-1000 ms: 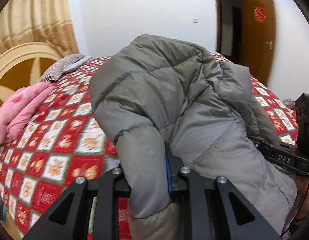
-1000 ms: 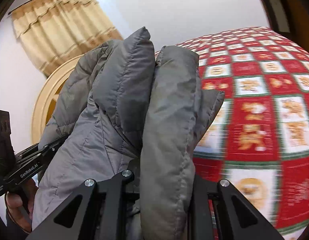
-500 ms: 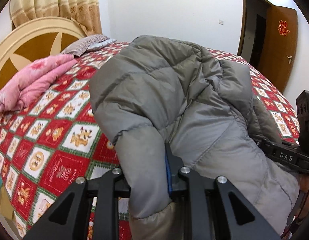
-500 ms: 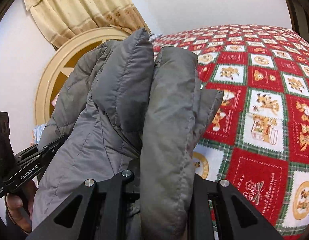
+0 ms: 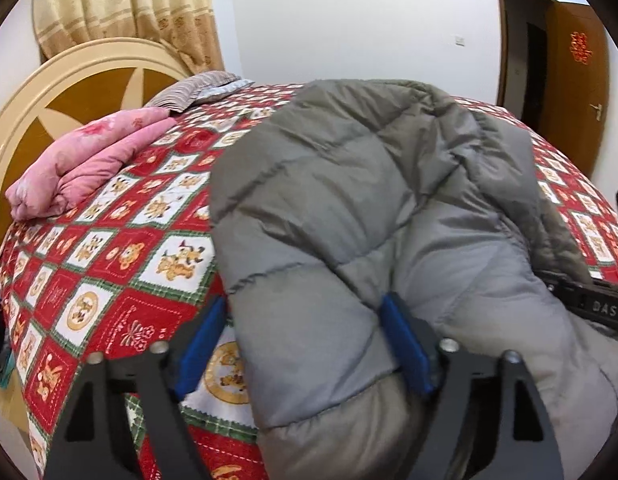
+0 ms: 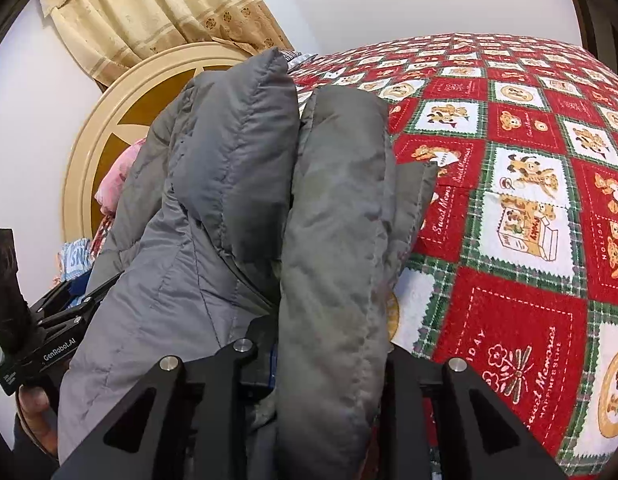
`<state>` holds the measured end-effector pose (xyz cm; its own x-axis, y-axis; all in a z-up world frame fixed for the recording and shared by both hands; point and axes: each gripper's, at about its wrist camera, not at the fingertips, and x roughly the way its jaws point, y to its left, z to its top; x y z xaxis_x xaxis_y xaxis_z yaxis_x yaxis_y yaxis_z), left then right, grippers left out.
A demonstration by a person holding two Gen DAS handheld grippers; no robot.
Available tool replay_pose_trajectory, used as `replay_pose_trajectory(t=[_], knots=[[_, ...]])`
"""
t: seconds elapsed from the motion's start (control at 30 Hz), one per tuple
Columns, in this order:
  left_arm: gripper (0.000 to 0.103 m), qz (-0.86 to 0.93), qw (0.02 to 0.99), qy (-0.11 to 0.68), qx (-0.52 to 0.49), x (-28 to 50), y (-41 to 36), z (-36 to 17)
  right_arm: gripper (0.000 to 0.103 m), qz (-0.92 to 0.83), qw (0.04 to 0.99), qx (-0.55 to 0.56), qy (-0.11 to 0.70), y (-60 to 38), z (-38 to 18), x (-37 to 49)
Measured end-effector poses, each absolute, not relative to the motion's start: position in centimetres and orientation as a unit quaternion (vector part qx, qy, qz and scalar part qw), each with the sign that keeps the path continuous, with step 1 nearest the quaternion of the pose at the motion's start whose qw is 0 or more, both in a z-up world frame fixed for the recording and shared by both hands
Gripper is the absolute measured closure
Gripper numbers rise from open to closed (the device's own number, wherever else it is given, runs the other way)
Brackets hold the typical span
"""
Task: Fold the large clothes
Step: 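Lift the jacket bundle with both tools and carry it over the quilt, then lower the folded jacket onto the quilt and open both tools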
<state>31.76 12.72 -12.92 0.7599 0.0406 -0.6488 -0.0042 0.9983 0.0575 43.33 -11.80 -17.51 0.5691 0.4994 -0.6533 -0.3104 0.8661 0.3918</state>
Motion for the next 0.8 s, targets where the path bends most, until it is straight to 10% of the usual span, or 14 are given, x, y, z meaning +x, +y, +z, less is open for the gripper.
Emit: replay_pose_trajectory(t=[0.23,0.8], knots=[[0.0,0.029,0.937,0.349,0.012,32.1,13.6,-13.8,0.055,0.208,0.883,0.105,0.408,-12.1,-18.2,43.5],[0.0,0.053,0.937,0.343,0.033,31.3,13.6,-12.6,0.048,0.182,0.892,0.081,0.407,-12.1,-16.6,42.9]])
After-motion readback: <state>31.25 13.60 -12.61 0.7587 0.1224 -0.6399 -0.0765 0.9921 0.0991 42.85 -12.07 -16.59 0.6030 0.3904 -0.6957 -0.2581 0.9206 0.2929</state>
